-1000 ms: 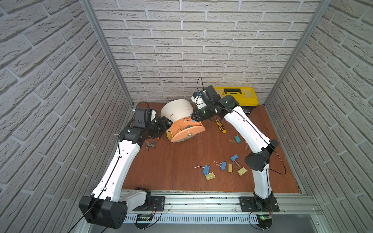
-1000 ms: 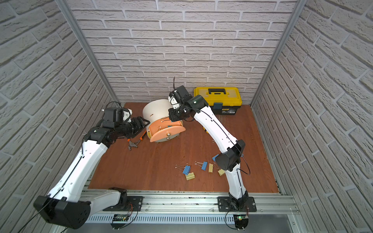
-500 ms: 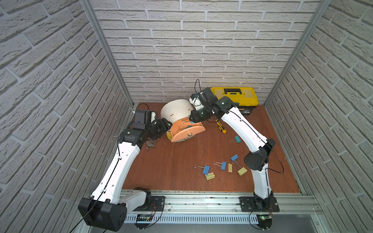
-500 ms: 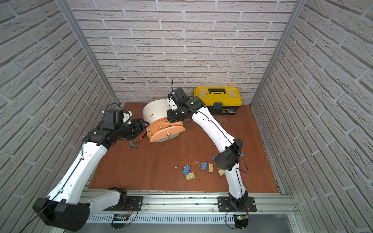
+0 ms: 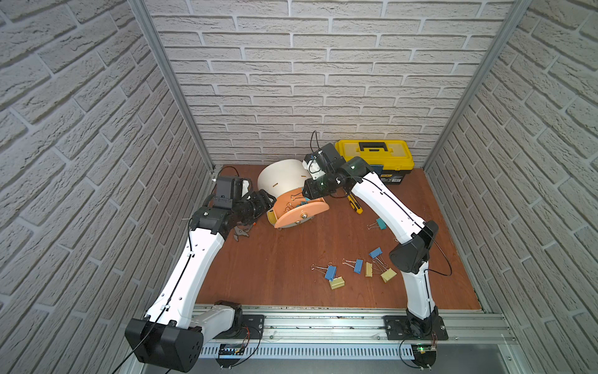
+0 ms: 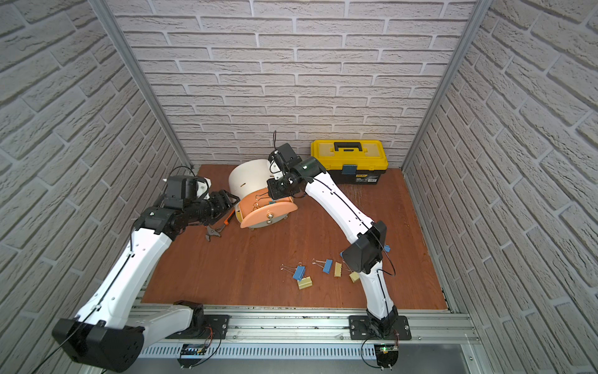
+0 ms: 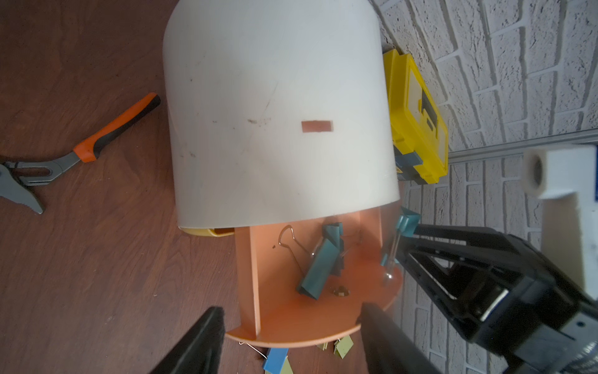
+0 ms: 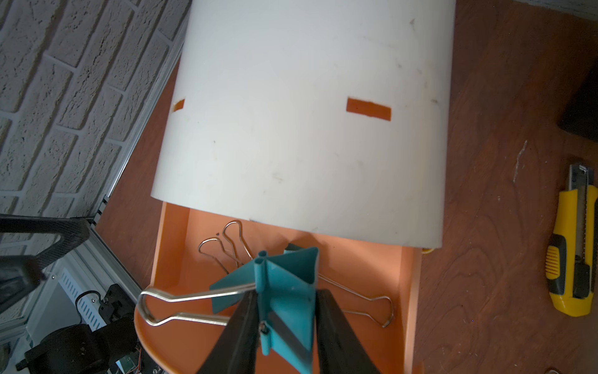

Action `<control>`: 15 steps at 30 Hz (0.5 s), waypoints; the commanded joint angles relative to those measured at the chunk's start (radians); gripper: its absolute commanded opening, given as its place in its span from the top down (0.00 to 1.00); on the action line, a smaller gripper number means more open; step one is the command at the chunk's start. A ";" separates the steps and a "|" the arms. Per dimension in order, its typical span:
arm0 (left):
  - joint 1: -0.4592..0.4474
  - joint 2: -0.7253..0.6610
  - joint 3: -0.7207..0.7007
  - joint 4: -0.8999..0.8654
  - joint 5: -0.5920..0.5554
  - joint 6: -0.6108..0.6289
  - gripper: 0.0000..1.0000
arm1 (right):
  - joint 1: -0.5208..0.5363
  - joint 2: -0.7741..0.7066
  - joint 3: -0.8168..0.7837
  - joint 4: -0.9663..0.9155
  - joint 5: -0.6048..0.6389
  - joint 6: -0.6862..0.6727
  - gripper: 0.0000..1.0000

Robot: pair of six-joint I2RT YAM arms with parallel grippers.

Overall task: Put the binder clips in the drawer according to color
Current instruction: Place the binder clip in the drawer.

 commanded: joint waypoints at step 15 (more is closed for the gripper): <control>-0.001 -0.016 0.004 -0.005 -0.009 0.009 0.29 | -0.008 -0.013 0.069 0.044 0.039 0.017 0.55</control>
